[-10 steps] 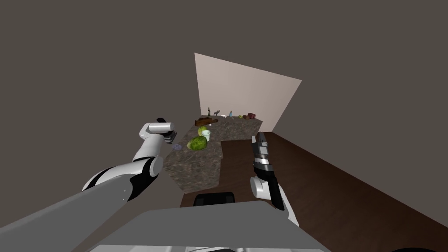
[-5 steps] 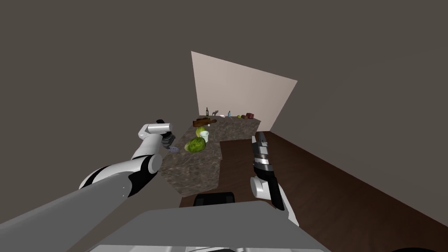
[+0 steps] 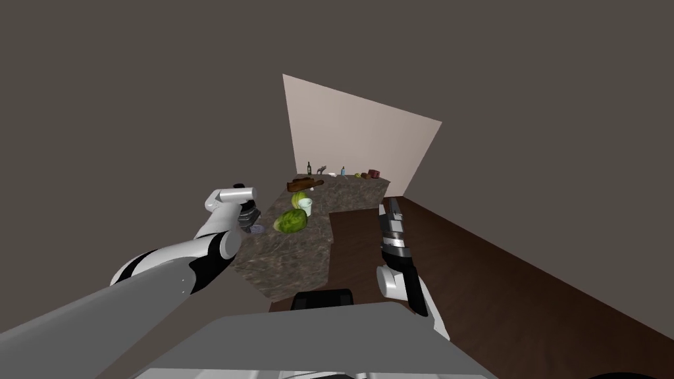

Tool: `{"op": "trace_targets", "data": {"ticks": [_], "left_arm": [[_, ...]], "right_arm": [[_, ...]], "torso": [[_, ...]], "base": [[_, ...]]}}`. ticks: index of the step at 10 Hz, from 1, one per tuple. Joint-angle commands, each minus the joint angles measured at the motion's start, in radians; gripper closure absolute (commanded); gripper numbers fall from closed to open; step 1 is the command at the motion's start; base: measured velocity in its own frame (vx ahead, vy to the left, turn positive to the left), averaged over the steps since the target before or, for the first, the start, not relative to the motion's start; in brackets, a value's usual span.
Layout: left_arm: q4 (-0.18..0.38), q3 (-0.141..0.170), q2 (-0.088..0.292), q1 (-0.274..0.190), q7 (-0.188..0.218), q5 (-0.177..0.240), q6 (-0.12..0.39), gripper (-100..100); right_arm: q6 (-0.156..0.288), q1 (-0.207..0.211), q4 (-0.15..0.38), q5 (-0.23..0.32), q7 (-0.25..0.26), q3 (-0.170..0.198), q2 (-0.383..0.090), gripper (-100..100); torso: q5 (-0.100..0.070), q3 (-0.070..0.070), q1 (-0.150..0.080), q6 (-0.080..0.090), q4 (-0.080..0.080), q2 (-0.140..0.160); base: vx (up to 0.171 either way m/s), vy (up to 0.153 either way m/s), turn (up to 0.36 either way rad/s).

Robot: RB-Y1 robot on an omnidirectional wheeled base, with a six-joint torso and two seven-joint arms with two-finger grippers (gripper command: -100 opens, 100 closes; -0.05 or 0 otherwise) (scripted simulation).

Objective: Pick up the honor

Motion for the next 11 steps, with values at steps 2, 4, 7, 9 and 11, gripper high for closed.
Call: {"op": "trace_targets", "data": {"ticks": [2, 4, 7, 9, 11], "left_arm": [[0.054, 0.015, 0.014, -0.006, -0.001, -0.010, 0.060, -100], [0.067, 0.016, 0.021, -0.013, -0.001, -0.011, 0.065, -100], [0.089, 0.009, 0.008, 0.005, 0.008, -0.004, 0.026, -100], [0.100, 0.008, 0.007, 0.008, 0.009, -0.002, 0.015, -100], [0.102, 0.007, 0.007, 0.009, 0.010, -0.002, 0.011, 100]], "right_arm": [[0.000, 0.000, 0.000, 0.000, 0.000, 0.000, 0.000, 0], [0.000, 0.000, 0.000, 0.000, 0.000, 0.000, 0.000, 0], [0.000, 0.000, 0.000, 0.000, 0.000, 0.000, 0.000, 0], [0.000, 0.000, 0.000, 0.000, 0.000, 0.000, 0.000, 0], [0.000, 0.000, 0.000, 0.000, 0.000, 0.000, 0.000, 0]], "torso": [[0.000, 0.000, 0.000, 0.000, 0.000, 0.000], [0.000, 0.000, 0.001, 0.000, 0.000, -0.001], [0.000, 0.001, -0.001, 0.000, 0.001, 0.003], [0.000, 0.002, -0.001, 0.000, 0.001, 0.003], [0.000, 0.002, -0.001, 0.000, 0.001, 0.003]], "base": [[0.049, 0.025, -0.074], [0.033, 0.014, -0.036], [0.000, 0.000, 0.000], [0.000, 0.004, 0.002], [-0.001, 0.000, 0.012]]}}
